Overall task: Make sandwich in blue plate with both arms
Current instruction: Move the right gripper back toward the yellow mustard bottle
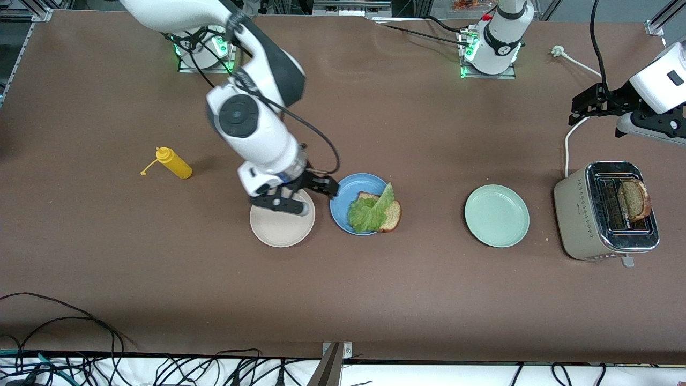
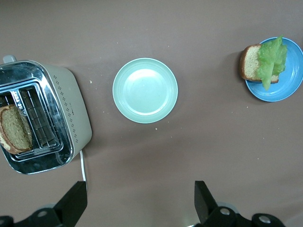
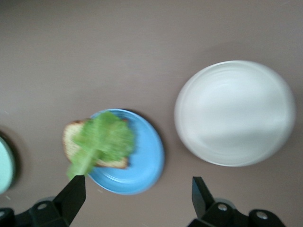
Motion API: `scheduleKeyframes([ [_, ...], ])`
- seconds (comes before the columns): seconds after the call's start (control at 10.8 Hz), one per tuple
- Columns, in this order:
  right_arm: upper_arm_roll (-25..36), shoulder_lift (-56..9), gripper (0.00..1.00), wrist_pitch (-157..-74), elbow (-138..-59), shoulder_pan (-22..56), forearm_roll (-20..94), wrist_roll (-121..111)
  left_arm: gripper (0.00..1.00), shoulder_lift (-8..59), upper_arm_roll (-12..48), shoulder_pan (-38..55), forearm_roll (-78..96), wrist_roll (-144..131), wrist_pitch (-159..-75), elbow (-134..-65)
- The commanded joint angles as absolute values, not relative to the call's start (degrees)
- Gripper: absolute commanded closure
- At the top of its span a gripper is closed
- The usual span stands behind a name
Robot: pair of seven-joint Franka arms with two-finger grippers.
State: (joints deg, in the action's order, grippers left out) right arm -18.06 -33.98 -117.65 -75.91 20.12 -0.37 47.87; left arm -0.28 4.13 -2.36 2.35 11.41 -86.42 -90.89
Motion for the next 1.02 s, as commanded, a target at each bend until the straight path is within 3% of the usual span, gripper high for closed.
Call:
scheduleKeyframes([
  [0.0, -18.1, -24.5, 0.01, -104.5, -80.7, 10.6, 1.5, 29.3, 0.0, 0.2, 4.4, -2.5, 1.8, 10.9, -85.2, -89.5],
  [0.46, -15.8, -18.6, 0.01, -91.9, -81.3, -4.4, 5.1, 0.0, 0.0, 0.4, 4.1, -4.5, 1.8, 10.9, -85.3, -89.9],
  [0.65, -11.4, -17.3, 0.02, -90.0, -81.6, -6.8, 8.4, -11.9, 0.0, 1.8, 4.0, -5.4, 1.8, 10.9, -85.3, -90.0],
  [0.93, 0.1, -17.0, 0.02, -89.0, -84.5, -7.8, 16.7, -34.0, 0.0, 1.8, 4.0, -9.4, 1.8, 11.8, -85.6, -89.5],
])
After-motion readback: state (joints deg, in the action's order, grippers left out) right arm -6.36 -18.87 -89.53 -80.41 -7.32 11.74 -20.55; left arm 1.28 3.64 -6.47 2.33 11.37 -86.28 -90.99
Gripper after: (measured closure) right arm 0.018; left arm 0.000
